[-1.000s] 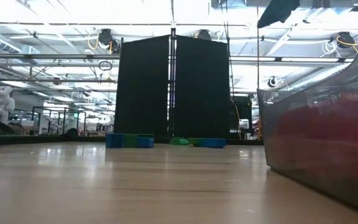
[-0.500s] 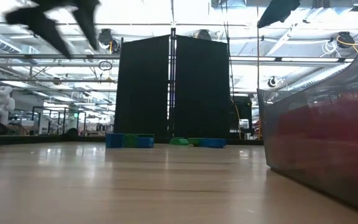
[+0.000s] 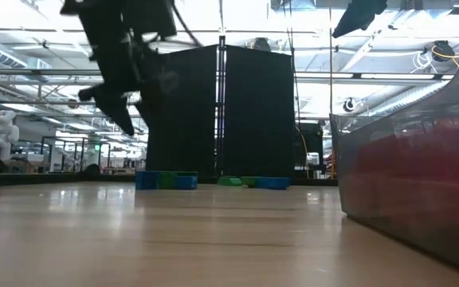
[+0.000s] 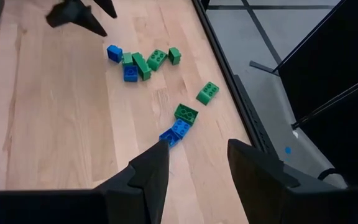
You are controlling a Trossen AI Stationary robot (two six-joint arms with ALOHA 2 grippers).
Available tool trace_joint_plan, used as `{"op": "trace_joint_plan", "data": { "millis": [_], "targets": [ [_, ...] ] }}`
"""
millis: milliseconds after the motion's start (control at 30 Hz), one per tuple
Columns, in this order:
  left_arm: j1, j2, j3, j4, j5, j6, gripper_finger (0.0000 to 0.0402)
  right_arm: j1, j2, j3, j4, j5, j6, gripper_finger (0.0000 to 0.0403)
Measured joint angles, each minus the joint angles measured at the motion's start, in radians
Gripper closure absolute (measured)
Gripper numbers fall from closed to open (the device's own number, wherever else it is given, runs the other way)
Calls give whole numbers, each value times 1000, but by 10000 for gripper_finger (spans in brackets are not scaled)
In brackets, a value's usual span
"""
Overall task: Sort blocks
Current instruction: Put the blue game piece into the right black bin
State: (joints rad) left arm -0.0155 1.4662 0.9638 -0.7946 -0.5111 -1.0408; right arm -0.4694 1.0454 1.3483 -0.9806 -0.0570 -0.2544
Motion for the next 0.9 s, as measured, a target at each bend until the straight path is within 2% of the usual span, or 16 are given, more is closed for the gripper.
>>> {"op": "trace_joint_plan", "data": {
  "millis": [133,367,567,800,900],
  "targets": [
    [42,0,-86,71,16,14,119,0,0,0,2,0,0,243],
    [95,0,-171,325,95,129,119,0,0,0,3,0,9,243],
    [130,22,-188,348,128,170,119,0,0,0,3,0,57,243],
    [147,158,-186,500,255,236,119,0,0,0,4,0,59,243],
    [145,220,-184,519,259,223,120,0,0,0,4,0,59,243]
  ]
}}
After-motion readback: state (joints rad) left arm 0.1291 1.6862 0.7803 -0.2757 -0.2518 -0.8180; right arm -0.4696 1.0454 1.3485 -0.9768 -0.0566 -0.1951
